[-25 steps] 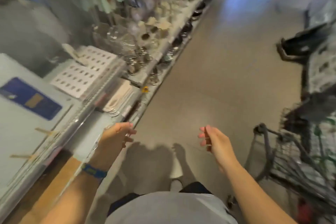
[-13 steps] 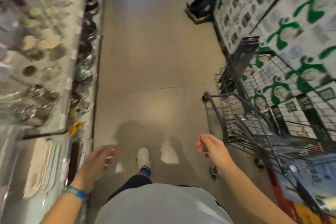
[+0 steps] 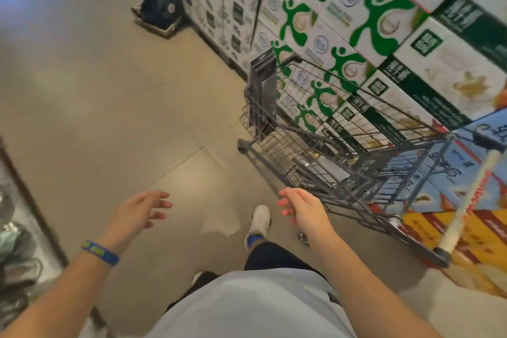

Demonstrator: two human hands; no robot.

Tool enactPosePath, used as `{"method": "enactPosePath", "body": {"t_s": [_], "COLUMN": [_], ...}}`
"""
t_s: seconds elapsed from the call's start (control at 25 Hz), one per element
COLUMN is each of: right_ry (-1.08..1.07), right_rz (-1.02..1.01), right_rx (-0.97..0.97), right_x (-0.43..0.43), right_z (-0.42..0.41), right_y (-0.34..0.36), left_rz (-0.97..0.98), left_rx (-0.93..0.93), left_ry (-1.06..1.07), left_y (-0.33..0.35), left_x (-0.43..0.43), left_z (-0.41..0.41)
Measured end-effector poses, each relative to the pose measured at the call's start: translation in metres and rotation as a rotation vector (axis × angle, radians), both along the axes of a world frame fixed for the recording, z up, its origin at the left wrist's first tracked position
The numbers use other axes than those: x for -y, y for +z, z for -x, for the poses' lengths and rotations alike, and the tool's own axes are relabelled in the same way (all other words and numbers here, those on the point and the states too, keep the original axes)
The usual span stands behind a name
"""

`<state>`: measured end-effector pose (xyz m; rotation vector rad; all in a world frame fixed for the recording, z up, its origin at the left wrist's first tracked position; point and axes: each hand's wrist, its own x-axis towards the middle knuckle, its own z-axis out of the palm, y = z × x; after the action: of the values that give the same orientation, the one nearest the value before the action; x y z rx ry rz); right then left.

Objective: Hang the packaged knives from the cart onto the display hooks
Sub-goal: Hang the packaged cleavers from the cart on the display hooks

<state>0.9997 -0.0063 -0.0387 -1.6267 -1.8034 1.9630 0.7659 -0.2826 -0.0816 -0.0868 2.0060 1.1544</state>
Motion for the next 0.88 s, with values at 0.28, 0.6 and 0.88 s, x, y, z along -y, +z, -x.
{"method": "enactPosePath", "body": {"t_s": [0.28, 0.6, 0.88], "right_ry": [-0.286, 0.116, 0.575], "right_rz": [-0.038, -0.316, -0.267], "right_rx": [-0.093, 0.594, 1.075], "right_x": [-0.124, -0.312, -0.315], "right_z": [0.019, 0.004, -0.031], "right_y": [-0.027, -0.093, -0.141], "left_rz": [0.022, 0.055, 0.165], "left_rx": [0.071, 0.011, -0.013], "left_ry": [-0.116, -0.260, -0.508], "left_y": [-0.003, 0.020, 0.026], "left_x": [-0.142, -0.310, -0.371], "left_z": [0.022, 0.052, 0.064]}}
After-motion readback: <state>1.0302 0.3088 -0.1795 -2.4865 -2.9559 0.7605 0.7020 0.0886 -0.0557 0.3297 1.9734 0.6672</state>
